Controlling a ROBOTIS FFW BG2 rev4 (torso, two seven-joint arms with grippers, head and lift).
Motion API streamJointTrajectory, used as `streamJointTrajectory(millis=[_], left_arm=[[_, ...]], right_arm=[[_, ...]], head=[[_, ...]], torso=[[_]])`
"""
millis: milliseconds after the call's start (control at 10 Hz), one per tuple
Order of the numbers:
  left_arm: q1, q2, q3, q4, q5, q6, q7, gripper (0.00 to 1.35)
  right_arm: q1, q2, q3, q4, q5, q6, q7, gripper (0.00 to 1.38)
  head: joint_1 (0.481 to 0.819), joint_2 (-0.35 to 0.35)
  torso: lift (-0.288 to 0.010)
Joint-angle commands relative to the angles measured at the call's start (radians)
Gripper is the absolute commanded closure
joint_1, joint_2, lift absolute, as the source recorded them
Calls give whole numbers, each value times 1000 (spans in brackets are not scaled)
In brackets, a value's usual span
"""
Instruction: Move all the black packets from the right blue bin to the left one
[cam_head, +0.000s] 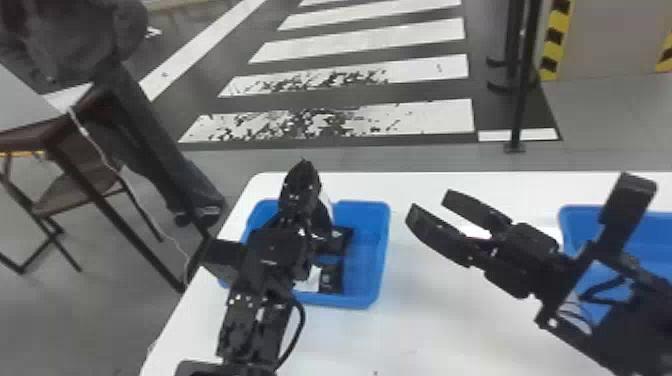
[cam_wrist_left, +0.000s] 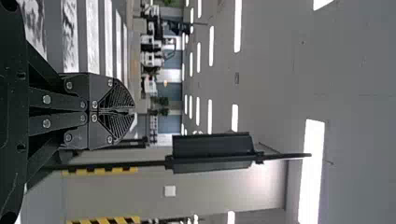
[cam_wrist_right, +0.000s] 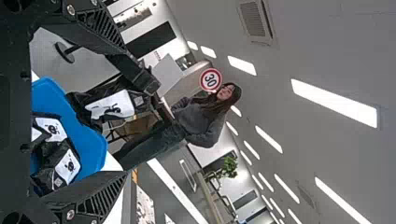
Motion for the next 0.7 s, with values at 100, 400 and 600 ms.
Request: streamJointTrajectory(millis=[100, 400, 600], left_arm=[[-53, -2, 41, 176, 6, -48, 28, 992], [-16, 4, -63, 176, 163, -180, 14, 91], [33, 4, -141, 135, 235, -266, 2, 150]], right_arm=[[21, 6, -26, 9, -17, -4, 6, 82], [99, 27, -144, 4, 21, -43, 22, 84], [188, 63, -315, -41, 147, -43, 22, 87]], head=[[680, 350], [695, 347], [695, 285]], torso=[[-140], [-140], [-140]])
